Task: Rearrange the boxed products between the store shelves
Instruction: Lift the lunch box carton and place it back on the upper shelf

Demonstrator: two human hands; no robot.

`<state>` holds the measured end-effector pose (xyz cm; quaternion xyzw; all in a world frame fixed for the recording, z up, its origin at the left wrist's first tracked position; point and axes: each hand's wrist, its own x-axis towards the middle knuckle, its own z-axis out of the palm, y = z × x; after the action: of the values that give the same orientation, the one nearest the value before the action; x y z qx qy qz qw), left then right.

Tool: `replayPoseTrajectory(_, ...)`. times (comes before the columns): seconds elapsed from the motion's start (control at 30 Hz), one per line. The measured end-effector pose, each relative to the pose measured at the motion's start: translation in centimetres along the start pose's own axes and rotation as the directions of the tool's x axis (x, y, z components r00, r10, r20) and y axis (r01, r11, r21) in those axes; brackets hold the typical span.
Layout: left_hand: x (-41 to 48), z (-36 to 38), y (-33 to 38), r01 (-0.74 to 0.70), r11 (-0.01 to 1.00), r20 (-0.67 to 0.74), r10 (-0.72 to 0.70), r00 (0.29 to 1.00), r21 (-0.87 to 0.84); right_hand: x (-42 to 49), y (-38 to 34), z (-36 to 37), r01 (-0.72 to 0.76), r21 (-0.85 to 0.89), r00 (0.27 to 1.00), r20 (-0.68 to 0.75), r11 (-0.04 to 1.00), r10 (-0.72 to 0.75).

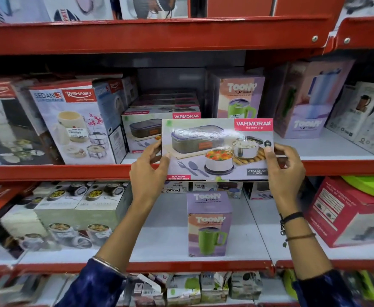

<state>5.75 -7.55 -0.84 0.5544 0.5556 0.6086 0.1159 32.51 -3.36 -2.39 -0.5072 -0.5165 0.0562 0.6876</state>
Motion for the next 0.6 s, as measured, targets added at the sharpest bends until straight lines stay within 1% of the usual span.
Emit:
replayPoseTrajectory(0.13,1.7,-1.3,-0.2,-0.049,0.998,-0.031,0.048,0.998,-0.045,1.0,-2.0,2.4,0.04,0.046,0.999,0.022,0.998,-0.041)
replayPoseTrajectory(0.2,2.9,-1.9,-0.6,-0.078,0.997,-0.072,0.077,0.994,-0.011,1.5,-2.7,4.1,0.053,0.065,0.995,0.084,0.996,-0.058)
replayPoseTrajectory(0.27,4.1,-2.4,-1.4,-0.125,0.99,-0.1,0.131,0.986,0.064,1.8,-2.9,6.0,0.037,0.072,0.983,0.176,0.997,-0.049)
replayPoseTrajectory(0.33,5.3,-2.8,-2.7,-0.156,0.984,-0.09,0.164,0.982,0.089,1.6,-2.9,7.9,0.003,0.067,0.963,0.268,0.998,-0.021)
replayPoseTrajectory(0.4,6.3,-3.0,-4.0,-0.154,0.982,-0.07,0.163,0.984,0.112,1.1,-2.6,9.7,-0.036,0.072,0.946,0.324,0.997,0.011)
replayPoseTrajectory(0.53,6.8,-2.9,-6.0,-0.174,0.958,-0.045,0.189,0.981,0.228,-0.1,-1.7,12.1,-0.088,0.098,0.934,0.353,0.991,0.048)
replayPoseTrajectory(0.6,7.0,-2.8,-6.8,-0.169,0.959,-0.031,0.18,0.983,0.229,-0.6,-1.2,12.8,-0.09,0.075,0.928,0.369,0.993,0.056)
